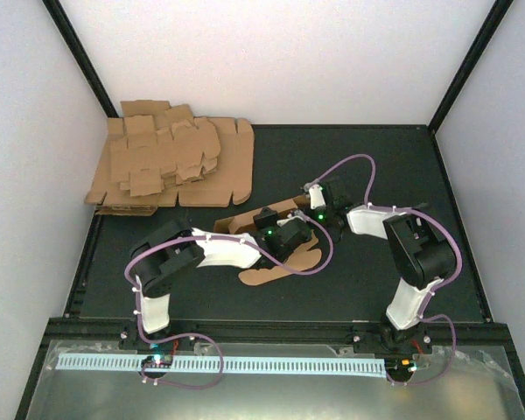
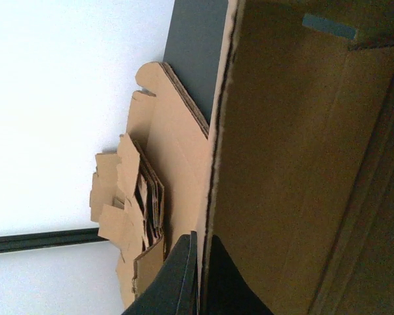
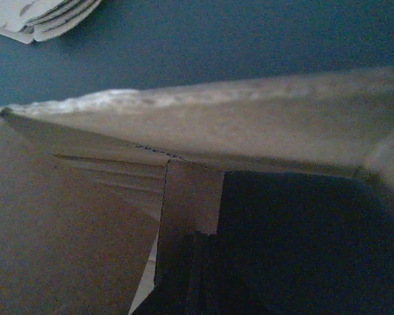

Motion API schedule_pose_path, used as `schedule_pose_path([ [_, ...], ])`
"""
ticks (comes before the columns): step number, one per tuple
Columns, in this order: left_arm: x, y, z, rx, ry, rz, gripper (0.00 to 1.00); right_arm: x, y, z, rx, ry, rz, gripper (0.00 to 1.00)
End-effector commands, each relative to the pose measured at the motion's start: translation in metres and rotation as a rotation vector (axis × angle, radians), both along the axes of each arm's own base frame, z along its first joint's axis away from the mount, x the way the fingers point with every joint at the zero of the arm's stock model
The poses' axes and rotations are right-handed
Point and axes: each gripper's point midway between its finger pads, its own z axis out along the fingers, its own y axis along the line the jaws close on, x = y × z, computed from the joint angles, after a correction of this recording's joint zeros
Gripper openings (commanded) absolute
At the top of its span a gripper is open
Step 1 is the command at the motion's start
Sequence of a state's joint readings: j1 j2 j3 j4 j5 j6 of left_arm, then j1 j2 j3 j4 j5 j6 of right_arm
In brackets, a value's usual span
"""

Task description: Fold the paper box

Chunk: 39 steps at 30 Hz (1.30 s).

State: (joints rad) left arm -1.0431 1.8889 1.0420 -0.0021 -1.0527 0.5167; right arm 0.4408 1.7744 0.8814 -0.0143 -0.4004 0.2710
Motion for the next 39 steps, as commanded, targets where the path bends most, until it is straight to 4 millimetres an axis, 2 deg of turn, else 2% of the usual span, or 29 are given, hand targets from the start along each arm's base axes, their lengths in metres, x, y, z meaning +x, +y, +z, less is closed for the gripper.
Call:
schedule_pose_path([
  [1,-0.014,-0.007,-0.032,0.001,0.109,-0.064,0.02,-0.012,0.032,0.033,0.160,-0.075,0.105,0.02],
  [11,-0.014,-0.007,-0.032,-0.002,0.110,-0.063,0.02,-0.016,0.047,0.038,0.356,-0.037,0.161,0.02],
  [16,-0.014,-0.007,-0.032,-0.003,0.109,-0.062,0.02,-0.010,0.030,0.035,0.337,-0.039,0.100,0.02],
  [18,-0.014,-0.007,-0.032,-0.006,0.109,-0.063,0.02,-0.006,0.023,0.031,0.321,-0.022,0.066,0.02],
  [22,-0.014,-0.008,-0.032,-0.006,0.109,-0.065,0.02,-0.002,0.018,0.009,0.277,0.037,0.018,0.02],
  [29,-0.013,-0.009,-0.032,-0.011,0.110,-0.067,0.02,-0.010,0.014,-0.018,0.258,0.105,-0.024,0.02],
  [34,-0.013,-0.009,-0.031,-0.009,0.110,-0.065,0.02,-0.011,0.015,-0.025,0.228,0.107,-0.040,0.02],
  [39,-0.014,-0.008,-0.031,-0.010,0.109,-0.064,0.02,-0.011,0.000,-0.031,0.099,0.076,-0.077,0.02],
])
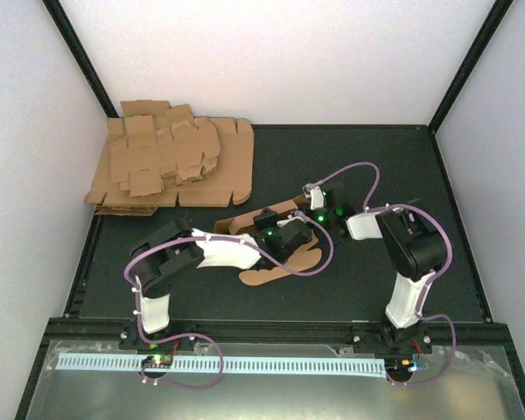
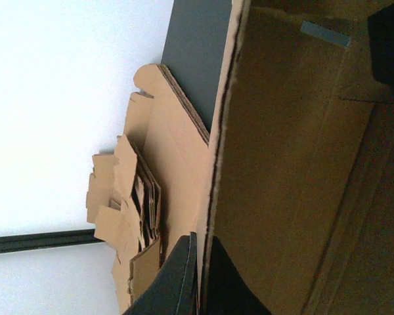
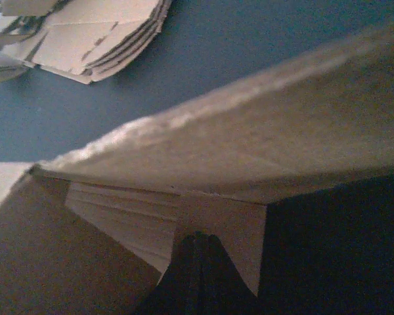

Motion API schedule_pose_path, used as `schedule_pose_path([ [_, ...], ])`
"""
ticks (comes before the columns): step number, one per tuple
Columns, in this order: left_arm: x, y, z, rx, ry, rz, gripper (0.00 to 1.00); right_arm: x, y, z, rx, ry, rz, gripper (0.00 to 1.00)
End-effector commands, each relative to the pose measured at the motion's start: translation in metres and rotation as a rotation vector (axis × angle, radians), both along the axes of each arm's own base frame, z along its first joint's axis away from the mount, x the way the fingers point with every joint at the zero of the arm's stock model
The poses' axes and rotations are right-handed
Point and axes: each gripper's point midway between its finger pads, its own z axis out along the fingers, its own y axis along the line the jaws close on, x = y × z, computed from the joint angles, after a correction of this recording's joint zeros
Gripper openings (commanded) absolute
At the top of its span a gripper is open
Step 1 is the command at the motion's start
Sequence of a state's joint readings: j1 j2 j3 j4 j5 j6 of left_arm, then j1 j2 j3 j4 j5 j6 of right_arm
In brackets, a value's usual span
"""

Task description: Fold the paper box

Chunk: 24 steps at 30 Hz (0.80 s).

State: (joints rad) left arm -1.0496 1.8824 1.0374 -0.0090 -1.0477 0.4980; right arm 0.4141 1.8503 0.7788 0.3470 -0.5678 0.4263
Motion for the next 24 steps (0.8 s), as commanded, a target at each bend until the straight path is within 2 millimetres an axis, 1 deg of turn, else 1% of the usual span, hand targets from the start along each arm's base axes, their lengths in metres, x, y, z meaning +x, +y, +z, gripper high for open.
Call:
schedule_pose_path([
  [1,-0.011,-0.007,-0.031,0.004,0.106,-0.062,0.01,-0.018,-0.020,-0.029,-0.143,0.085,-0.058,0.02],
  [4,-0.011,-0.007,-0.032,0.004,0.105,-0.061,0.02,-0.020,-0.021,-0.009,-0.110,0.036,-0.060,0.02],
  [6,-0.010,-0.006,-0.032,0.010,0.103,-0.058,0.01,-0.018,-0.024,0.011,-0.099,0.000,-0.062,0.02],
  [8,-0.010,-0.005,-0.032,0.017,0.102,-0.058,0.02,-0.014,-0.032,0.023,-0.102,-0.016,-0.075,0.02],
  [12,-0.009,-0.005,-0.031,0.019,0.098,-0.059,0.02,-0.012,-0.050,0.035,-0.114,-0.030,-0.109,0.02],
  [16,-0.008,-0.007,-0.029,0.019,0.094,-0.061,0.02,-0.018,-0.065,0.045,-0.110,-0.052,-0.144,0.02],
  [18,-0.008,-0.007,-0.029,0.023,0.094,-0.063,0.02,-0.020,-0.077,0.050,-0.111,-0.070,-0.189,0.02],
  [20,-0.008,-0.008,-0.029,0.022,0.093,-0.065,0.01,-0.017,-0.096,0.056,-0.114,-0.096,-0.266,0.02],
  [22,-0.007,-0.007,-0.028,0.022,0.092,-0.065,0.01,-0.010,-0.117,0.061,-0.107,-0.112,-0.354,0.02],
  [24,-0.007,-0.008,-0.028,0.021,0.091,-0.067,0.02,-0.001,-0.133,0.067,-0.104,-0.124,-0.427,0.02],
])
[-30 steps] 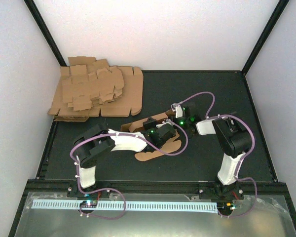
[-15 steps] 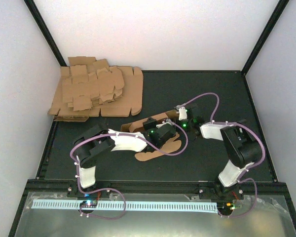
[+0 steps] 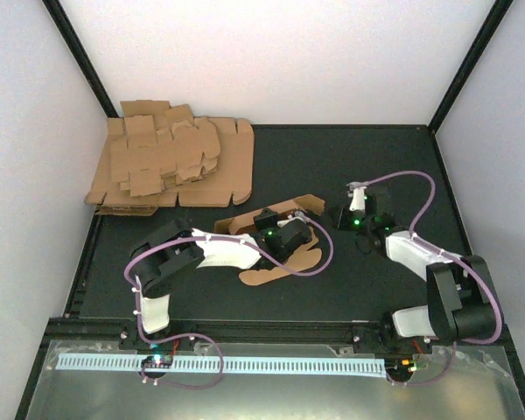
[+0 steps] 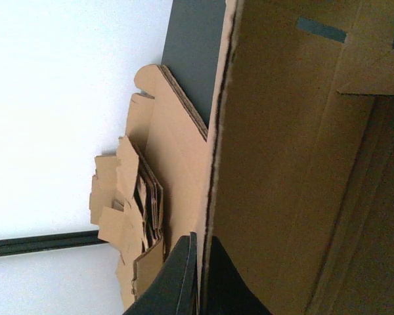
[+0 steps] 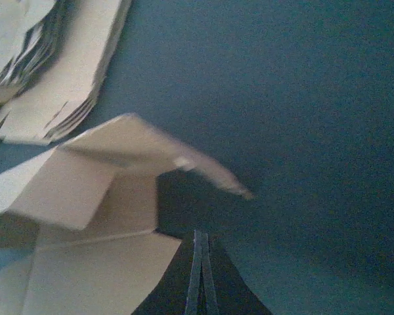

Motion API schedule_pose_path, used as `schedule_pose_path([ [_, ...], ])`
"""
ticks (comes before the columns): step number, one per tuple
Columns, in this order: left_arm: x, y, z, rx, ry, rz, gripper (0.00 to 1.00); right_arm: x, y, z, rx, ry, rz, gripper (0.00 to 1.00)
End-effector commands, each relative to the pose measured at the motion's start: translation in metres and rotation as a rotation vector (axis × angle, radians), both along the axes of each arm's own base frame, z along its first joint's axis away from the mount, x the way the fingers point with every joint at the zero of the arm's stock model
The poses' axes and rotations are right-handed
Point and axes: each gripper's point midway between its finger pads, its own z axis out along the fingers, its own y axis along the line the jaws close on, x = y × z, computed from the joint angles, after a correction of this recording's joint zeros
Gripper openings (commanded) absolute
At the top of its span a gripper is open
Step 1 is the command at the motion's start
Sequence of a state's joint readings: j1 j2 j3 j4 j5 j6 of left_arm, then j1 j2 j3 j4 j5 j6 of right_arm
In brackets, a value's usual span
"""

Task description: Fold the paper box

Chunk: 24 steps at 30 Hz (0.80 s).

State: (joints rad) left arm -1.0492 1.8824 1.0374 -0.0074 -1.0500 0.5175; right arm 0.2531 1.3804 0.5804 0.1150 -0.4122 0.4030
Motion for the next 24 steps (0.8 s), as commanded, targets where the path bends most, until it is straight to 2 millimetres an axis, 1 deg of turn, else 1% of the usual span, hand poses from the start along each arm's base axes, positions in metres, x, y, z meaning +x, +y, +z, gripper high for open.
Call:
schedule_pose_path([
  [1,-0.008,-0.008,-0.029,0.004,0.092,-0.061,0.01,0.024,-0.038,0.013,-0.008,-0.056,-0.180,0.02],
  [2,-0.008,-0.008,-0.029,0.004,0.092,-0.061,0.01,0.030,-0.039,0.015,-0.010,-0.062,-0.193,0.02],
  [3,-0.008,-0.009,-0.028,0.003,0.091,-0.061,0.02,0.038,-0.039,0.010,-0.014,-0.044,-0.196,0.02],
  [5,-0.007,-0.008,-0.028,0.004,0.090,-0.060,0.02,0.053,-0.033,0.007,-0.007,-0.017,-0.175,0.02],
  [6,-0.007,-0.009,-0.028,0.001,0.090,-0.060,0.02,0.066,-0.029,0.013,0.006,-0.022,-0.163,0.02],
  [8,-0.008,-0.008,-0.027,-0.001,0.092,-0.058,0.02,0.083,-0.022,0.009,0.026,0.013,-0.130,0.02],
  [13,-0.008,-0.008,-0.029,-0.004,0.095,-0.056,0.02,0.115,-0.009,0.001,0.059,0.073,-0.049,0.02],
  [15,-0.008,-0.009,-0.029,-0.006,0.096,-0.057,0.02,0.123,0.000,-0.004,0.066,0.111,0.019,0.02],
  [16,-0.008,-0.009,-0.030,-0.005,0.098,-0.057,0.02,0.127,0.007,-0.006,0.078,0.132,0.066,0.02],
  [17,-0.008,-0.010,-0.030,-0.007,0.099,-0.059,0.02,0.125,0.015,-0.017,0.100,0.187,0.121,0.02],
  [19,-0.007,-0.011,-0.030,-0.010,0.099,-0.061,0.01,0.123,0.023,-0.024,0.112,0.228,0.169,0.02],
  [22,-0.006,-0.012,-0.028,-0.008,0.098,-0.063,0.02,0.113,0.029,-0.033,0.106,0.248,0.191,0.02],
  [24,-0.004,-0.013,-0.028,-0.009,0.096,-0.061,0.02,0.105,0.035,-0.036,0.128,0.254,0.207,0.02],
])
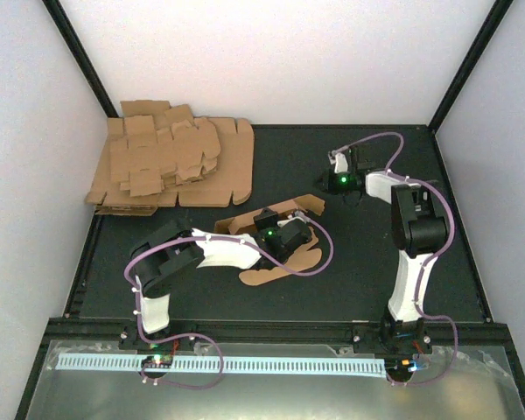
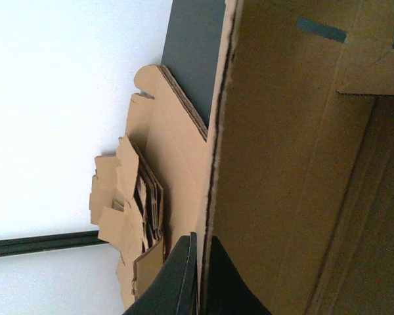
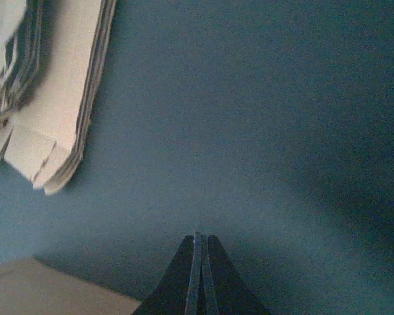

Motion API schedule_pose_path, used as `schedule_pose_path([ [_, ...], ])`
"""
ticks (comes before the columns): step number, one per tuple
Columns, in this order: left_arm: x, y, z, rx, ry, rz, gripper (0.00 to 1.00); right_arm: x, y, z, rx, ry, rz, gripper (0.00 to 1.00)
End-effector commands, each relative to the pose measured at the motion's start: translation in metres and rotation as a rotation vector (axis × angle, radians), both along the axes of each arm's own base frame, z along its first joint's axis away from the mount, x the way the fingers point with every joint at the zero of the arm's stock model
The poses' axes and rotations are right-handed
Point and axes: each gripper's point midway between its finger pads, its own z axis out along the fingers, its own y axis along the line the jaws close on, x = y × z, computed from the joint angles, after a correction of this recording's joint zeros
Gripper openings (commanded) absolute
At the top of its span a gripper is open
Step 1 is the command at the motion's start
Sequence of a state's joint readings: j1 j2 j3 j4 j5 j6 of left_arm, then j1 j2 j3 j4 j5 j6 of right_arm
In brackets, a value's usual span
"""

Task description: Fold the paper box

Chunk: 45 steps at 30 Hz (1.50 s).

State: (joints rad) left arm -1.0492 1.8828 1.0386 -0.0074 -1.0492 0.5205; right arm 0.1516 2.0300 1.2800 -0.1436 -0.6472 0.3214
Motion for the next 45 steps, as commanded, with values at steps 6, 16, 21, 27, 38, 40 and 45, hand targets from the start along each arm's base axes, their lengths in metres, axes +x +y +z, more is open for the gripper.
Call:
schedule_pose_path([
  [6,0.001,-0.012,-0.022,-0.016,0.090,-0.055,0.02,-0.060,0.030,-0.009,0.120,0.088,0.119,0.02],
  [16,0.003,-0.011,-0.018,-0.019,0.089,-0.052,0.02,-0.094,0.041,0.015,0.149,0.041,0.160,0.02],
  [21,0.004,-0.012,-0.019,-0.024,0.095,-0.055,0.02,-0.104,0.043,0.015,0.144,0.045,0.173,0.02],
  [27,0.007,-0.012,-0.016,-0.021,0.098,-0.052,0.02,-0.116,0.041,0.006,0.109,0.065,0.172,0.02],
  [38,0.013,-0.012,-0.020,-0.043,0.136,-0.057,0.02,-0.136,0.030,-0.004,0.047,0.069,0.128,0.10],
  [40,0.015,-0.012,-0.020,-0.049,0.156,-0.060,0.02,-0.134,0.029,-0.004,0.041,0.063,0.121,0.10],
  [45,0.022,-0.012,-0.020,-0.066,0.209,-0.078,0.02,-0.128,0.031,-0.005,0.049,0.059,0.121,0.11],
])
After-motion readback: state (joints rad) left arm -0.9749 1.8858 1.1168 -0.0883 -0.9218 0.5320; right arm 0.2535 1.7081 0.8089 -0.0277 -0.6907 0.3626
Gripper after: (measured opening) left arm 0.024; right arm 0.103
